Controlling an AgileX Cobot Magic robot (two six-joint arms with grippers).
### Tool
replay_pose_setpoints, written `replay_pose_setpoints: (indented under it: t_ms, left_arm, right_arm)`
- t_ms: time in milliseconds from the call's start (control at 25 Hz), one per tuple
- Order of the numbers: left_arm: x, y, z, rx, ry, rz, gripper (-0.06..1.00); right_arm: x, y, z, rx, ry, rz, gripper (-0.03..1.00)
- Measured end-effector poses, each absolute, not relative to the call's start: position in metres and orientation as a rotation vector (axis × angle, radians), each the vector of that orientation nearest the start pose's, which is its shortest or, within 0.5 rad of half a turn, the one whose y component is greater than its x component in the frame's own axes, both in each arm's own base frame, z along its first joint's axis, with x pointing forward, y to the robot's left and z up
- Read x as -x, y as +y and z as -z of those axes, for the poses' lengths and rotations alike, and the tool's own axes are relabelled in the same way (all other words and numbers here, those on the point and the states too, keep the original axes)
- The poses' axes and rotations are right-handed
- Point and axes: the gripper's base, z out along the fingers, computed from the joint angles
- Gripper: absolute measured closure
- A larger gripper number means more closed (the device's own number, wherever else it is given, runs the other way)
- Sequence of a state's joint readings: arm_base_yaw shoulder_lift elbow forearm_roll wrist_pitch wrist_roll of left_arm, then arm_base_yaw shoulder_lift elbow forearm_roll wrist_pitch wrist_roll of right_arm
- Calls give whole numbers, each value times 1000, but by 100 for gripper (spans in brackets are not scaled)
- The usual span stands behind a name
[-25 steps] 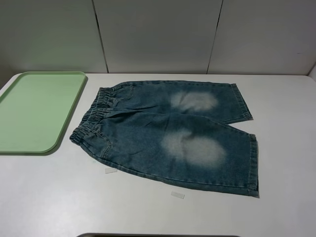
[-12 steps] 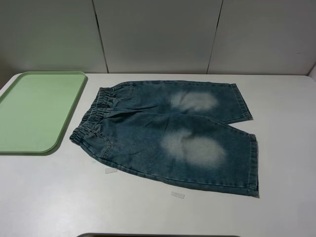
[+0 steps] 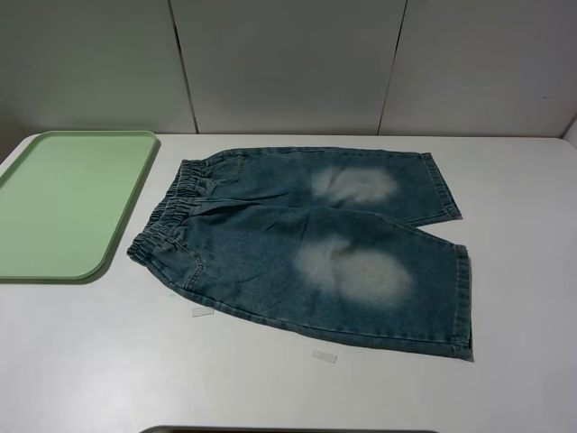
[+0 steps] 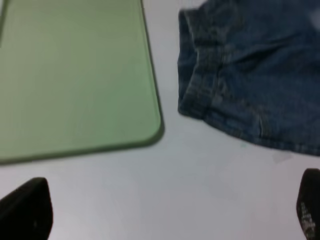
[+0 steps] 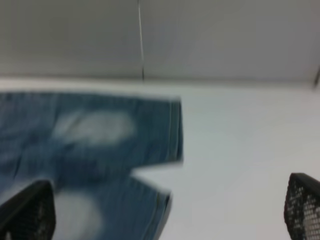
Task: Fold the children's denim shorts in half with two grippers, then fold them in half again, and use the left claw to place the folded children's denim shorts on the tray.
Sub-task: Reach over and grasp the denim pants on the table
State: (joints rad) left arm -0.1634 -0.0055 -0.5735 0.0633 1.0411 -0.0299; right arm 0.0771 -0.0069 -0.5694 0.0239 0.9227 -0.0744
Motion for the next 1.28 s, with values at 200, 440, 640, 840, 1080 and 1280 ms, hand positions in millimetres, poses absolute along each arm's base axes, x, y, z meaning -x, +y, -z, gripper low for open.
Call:
replay_pose_setpoints:
  t_ms: [200,440,640,840,1080,1280]
  left_arm:
    - [13,5,-316,-287,1766,-38,-3]
    - [11,-3,-329,-434,1594,-81,-3]
    - [-13,-9,-331,-573,1661,-89,-3]
    - [-45,-18,-326,-713,1784,-80,-3]
    - [-80,-31,-312,-888,1931,-70,-3]
    - [-114,-44,-289,-1168,2046,-96,-3]
  right_arm:
    - [4,1,-317,306,1759,54,27]
    - [-36,6,-315,526,1903,87,27]
    - [-71,16,-305,721,2040,136,27]
    - [-96,32,-291,956,2117,159,27]
    - [-114,57,-271,1267,2140,161,27]
    - [-122,73,-232,1603,2137,230,27]
